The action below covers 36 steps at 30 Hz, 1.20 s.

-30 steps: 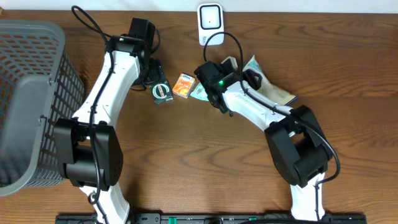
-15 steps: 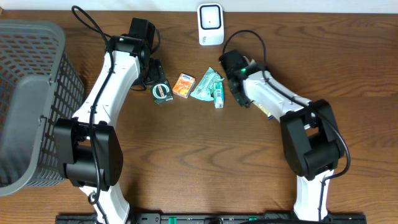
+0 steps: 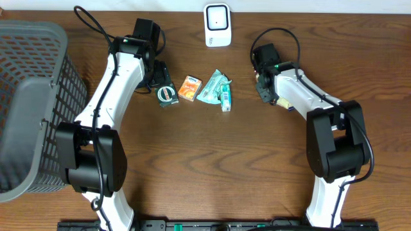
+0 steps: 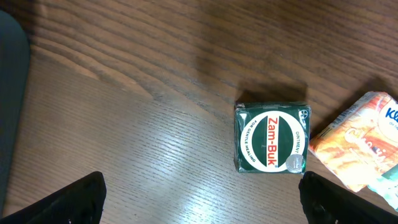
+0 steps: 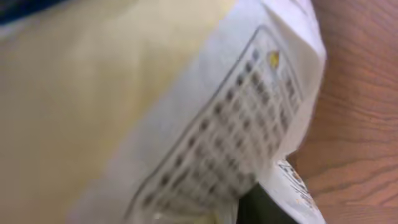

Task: Scan the item barcode
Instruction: 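Reach the right gripper to the orange-and-white snack bag and grasp it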

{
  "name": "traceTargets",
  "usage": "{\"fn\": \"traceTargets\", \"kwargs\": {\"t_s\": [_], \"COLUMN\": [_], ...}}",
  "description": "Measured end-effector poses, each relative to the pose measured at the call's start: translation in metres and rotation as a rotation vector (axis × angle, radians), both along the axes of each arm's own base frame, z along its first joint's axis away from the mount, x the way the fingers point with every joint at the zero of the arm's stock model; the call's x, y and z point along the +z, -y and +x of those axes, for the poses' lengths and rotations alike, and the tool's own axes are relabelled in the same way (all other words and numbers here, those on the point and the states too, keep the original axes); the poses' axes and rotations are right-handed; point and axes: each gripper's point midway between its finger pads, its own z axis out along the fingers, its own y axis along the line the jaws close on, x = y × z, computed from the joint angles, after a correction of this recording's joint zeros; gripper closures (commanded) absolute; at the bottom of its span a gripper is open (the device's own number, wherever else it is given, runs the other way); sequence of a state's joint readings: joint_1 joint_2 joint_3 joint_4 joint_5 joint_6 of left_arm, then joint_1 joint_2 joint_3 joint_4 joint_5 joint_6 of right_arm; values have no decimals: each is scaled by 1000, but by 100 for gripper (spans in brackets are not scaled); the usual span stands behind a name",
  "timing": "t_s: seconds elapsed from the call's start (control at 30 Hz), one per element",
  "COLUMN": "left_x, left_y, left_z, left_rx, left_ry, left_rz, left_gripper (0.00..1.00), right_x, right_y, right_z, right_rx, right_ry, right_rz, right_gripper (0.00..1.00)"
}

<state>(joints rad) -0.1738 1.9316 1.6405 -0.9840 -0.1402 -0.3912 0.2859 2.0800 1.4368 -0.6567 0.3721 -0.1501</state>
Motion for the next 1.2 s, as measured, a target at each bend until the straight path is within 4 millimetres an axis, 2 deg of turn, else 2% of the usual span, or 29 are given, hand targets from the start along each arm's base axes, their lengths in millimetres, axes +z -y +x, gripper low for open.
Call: {"fn": "traceTargets", "kwargs": {"t_s": [0.07,0.13,0.23,0.33,0.43,0.57,0.73,0.8,0.93,1.07,1.13,1.2], "left_x": [0,0,0,0,0,0,0,0,0,0,0,0], "left_y": [0,0,0,0,0,0,0,0,0,0,0,0], "left_z": [0,0,0,0,0,0,0,0,0,0,0,0], "left_rx": [0,0,0,0,0,0,0,0,0,0,0,0], "left_ry": [0,0,0,0,0,0,0,0,0,0,0,0], "left_rz": [0,0,0,0,0,0,0,0,0,0,0,0], "left_gripper": [2,2,3,2,2,2,2,2,2,2,2,2], "right_x": [4,7,16,30,43,66,93,98,88,57,35,23], "right_y": [-2,-6,-27,-63,-84,-84,-60,-58,-63,-64,-56,-48], "right_z": [-1,-2,1,4,1,6,10,6,-13,-31,-37,-35], "right_rx": [-19,-34,-26,3,8,-71,-159,-166,-183,-264,-362,-418], "right_ry": [-4,-15,-45,-85,-136,-165,-194,-216,-288,-333,-345,-328], "right_rz": [24,67,222,500,761,1024,1303,1388,1502,1491,1412,1340], "right_gripper": [99,99,99,99,99,98,98,98,98,99,95,82]}}
